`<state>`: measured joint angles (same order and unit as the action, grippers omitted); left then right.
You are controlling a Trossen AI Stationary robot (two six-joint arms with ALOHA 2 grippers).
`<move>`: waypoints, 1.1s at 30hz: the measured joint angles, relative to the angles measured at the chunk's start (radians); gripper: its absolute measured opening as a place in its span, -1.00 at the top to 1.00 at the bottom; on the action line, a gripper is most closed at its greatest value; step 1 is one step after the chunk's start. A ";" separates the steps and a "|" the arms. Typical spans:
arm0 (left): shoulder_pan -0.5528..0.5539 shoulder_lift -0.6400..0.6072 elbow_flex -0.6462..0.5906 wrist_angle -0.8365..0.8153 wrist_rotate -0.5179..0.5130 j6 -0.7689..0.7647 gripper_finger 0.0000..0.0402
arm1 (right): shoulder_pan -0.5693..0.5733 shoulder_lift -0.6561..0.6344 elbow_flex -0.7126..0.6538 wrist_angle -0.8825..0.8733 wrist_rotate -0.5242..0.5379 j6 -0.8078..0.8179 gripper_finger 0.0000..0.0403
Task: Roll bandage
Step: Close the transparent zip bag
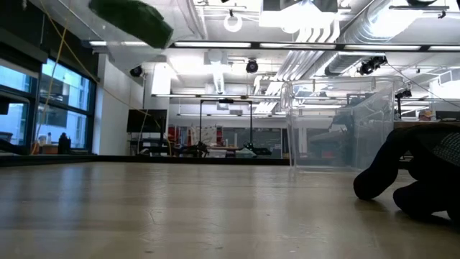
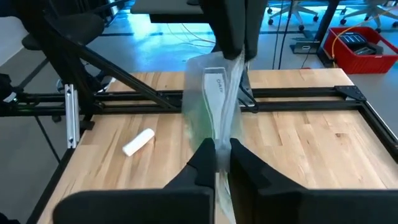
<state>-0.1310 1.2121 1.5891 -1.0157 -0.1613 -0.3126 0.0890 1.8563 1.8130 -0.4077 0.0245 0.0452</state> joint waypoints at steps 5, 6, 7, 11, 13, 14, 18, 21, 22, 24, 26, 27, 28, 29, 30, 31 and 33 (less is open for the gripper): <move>0.001 -0.009 0.054 -0.004 -0.024 0.001 1.00 | -0.001 0.024 -0.003 -0.036 -0.007 0.007 0.98; 0.001 -0.009 0.068 -0.014 -0.031 0.004 1.00 | -0.002 0.029 -0.003 -0.041 -0.011 0.008 0.98; 0.001 -0.008 0.081 -0.024 -0.033 0.008 1.00 | -0.005 0.029 -0.003 -0.053 -0.011 0.013 0.98; 0.001 -0.006 0.111 -0.064 -0.034 0.015 1.00 | -0.015 0.035 -0.002 -0.043 -0.007 0.026 0.98; 0.001 -0.007 0.112 -0.110 -0.028 0.026 0.99 | -0.013 0.039 -0.003 -0.027 -0.011 0.026 0.98; -0.001 -0.003 0.112 -0.140 -0.031 0.027 0.98 | -0.012 0.039 -0.003 -0.020 -0.015 0.026 0.98; -0.002 0.011 0.109 -0.191 -0.029 0.031 0.85 | -0.011 0.035 -0.002 -0.009 -0.017 0.026 0.98; -0.002 0.016 0.112 -0.154 -0.008 0.058 0.68 | -0.011 0.035 -0.002 -0.011 -0.016 0.026 0.98; -0.002 0.020 0.112 -0.151 -0.002 0.067 0.61 | -0.011 0.035 -0.002 -0.008 -0.016 0.026 0.98; -0.002 0.039 0.111 -0.153 0.000 0.085 0.47 | -0.010 0.035 -0.002 0.002 -0.016 0.026 0.98; -0.003 0.059 0.109 -0.155 0.019 0.084 0.32 | -0.010 0.035 -0.002 0.008 -0.016 0.026 0.98; -0.003 0.068 0.109 -0.155 0.034 0.082 0.25 | -0.009 0.035 -0.002 0.011 -0.017 0.026 0.98; -0.003 0.077 0.110 -0.156 0.048 0.082 0.18 | -0.009 0.035 -0.002 0.013 -0.016 0.026 0.97; -0.003 0.085 0.110 -0.158 0.049 0.084 0.12 | -0.010 0.035 -0.002 0.013 -0.016 0.025 0.97; -0.003 0.094 0.110 -0.163 0.048 0.087 0.06 | -0.010 0.035 -0.002 0.013 -0.016 0.024 0.97; -0.003 0.103 0.110 -0.171 0.047 0.086 0.01 | -0.010 0.035 -0.002 0.012 -0.016 0.022 0.97; 0.000 0.115 0.109 -0.178 0.047 0.075 -0.05 | -0.010 0.035 -0.002 0.008 -0.016 0.019 0.98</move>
<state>-0.1308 1.3274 1.6985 -1.1940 -0.1143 -0.2379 0.0788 1.8915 1.8107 -0.3992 0.0090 0.0643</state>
